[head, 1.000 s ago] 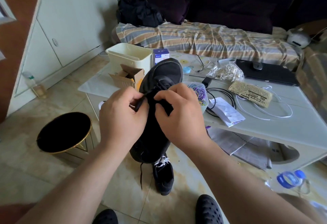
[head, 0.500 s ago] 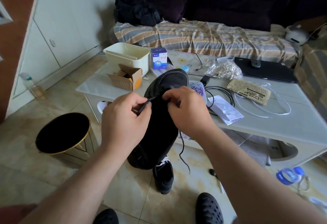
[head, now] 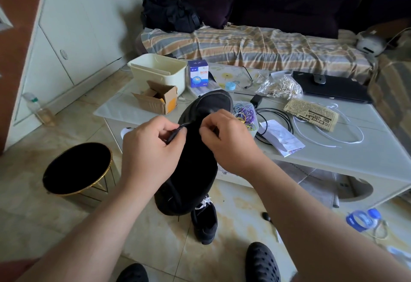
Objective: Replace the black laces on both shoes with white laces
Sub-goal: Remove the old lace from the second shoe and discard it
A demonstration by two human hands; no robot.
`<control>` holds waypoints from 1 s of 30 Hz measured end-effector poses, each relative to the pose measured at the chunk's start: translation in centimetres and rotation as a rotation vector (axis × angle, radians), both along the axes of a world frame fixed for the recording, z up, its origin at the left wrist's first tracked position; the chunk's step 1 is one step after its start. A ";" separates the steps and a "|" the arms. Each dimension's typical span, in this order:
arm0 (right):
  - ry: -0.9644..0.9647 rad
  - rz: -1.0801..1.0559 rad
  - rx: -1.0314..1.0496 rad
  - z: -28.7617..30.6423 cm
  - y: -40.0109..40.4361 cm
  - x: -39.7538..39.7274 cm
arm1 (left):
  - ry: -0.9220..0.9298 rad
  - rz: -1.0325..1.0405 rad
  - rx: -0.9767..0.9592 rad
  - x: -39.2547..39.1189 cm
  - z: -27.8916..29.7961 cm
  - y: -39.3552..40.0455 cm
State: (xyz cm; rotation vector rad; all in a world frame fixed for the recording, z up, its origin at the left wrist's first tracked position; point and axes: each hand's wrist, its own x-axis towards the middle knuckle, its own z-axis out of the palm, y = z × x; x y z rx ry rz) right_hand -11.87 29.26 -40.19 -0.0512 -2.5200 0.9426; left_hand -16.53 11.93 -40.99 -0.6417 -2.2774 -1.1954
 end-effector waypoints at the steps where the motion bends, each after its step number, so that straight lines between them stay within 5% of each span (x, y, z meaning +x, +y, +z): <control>1: -0.011 -0.054 -0.038 0.0 0.0 -0.1 | -0.031 0.015 0.011 -0.2 0.3 -0.2; 5: -0.057 -0.308 -0.725 -0.1 0.9 -0.7 | -0.134 0.096 0.123 -1.2 1.2 -1.0; 7: -0.057 -0.332 -0.859 0.0 1.0 -0.6 | -0.099 0.084 0.111 -0.9 1.3 -0.8; 17: 0.170 -0.009 0.101 -0.4 0.2 -0.4 | 0.009 0.026 -0.024 -0.3 0.8 -0.5; 30: -0.159 0.041 0.192 -0.5 0.8 -0.6 | 0.012 0.005 -0.107 0.0 0.3 -0.3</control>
